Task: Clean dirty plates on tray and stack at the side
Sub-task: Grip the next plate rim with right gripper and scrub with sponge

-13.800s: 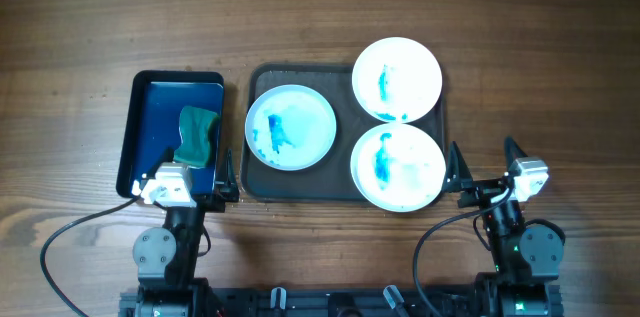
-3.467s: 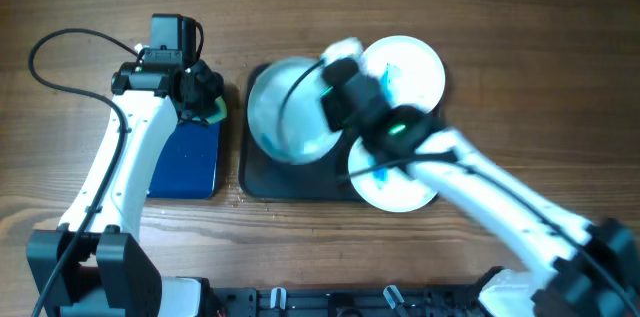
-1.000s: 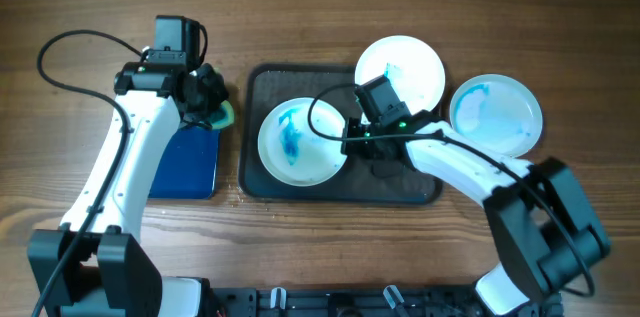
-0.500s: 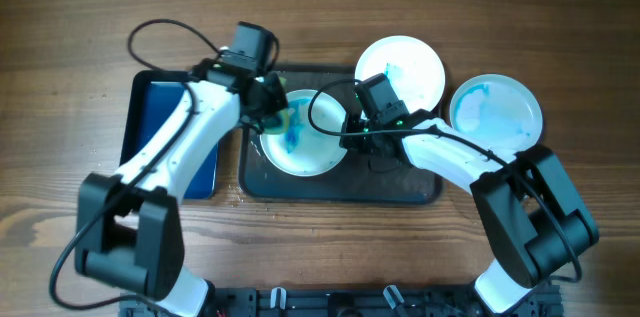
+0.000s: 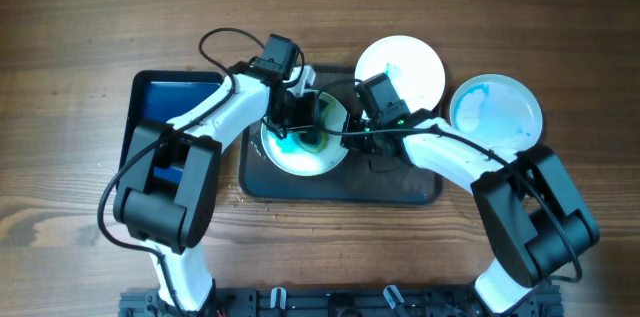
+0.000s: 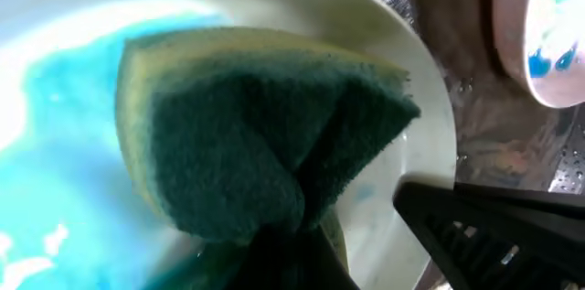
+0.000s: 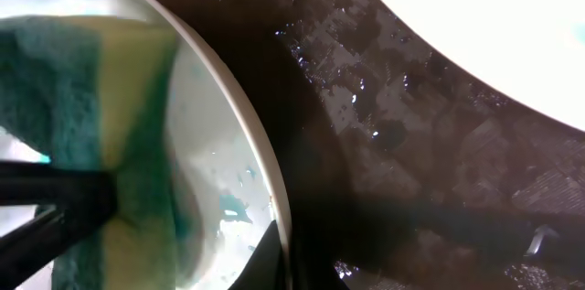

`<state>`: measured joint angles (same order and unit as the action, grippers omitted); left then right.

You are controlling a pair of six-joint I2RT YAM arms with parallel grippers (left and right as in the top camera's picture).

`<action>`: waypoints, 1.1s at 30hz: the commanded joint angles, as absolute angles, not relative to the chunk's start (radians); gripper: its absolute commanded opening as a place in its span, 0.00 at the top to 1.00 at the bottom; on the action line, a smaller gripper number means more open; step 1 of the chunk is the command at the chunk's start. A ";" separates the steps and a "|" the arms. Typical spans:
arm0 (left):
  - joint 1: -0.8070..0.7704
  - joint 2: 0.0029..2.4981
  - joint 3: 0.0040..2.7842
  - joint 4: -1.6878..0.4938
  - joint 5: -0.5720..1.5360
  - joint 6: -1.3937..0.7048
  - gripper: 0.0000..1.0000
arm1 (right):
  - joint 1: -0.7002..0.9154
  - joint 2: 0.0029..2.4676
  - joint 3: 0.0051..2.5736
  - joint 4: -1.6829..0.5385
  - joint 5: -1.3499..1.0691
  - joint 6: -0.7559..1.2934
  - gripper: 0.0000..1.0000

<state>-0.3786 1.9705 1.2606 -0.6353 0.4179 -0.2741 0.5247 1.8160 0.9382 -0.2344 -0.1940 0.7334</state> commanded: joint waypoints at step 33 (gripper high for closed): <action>-0.391 1.991 1.259 -0.749 -0.026 -0.389 0.96 | 0.524 1.842 0.948 -0.238 -0.211 0.725 0.96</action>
<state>-0.4255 1.9594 1.2842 -0.6998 -0.1139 -0.4572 0.5259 1.8236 0.9440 -0.2230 -0.2108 0.7231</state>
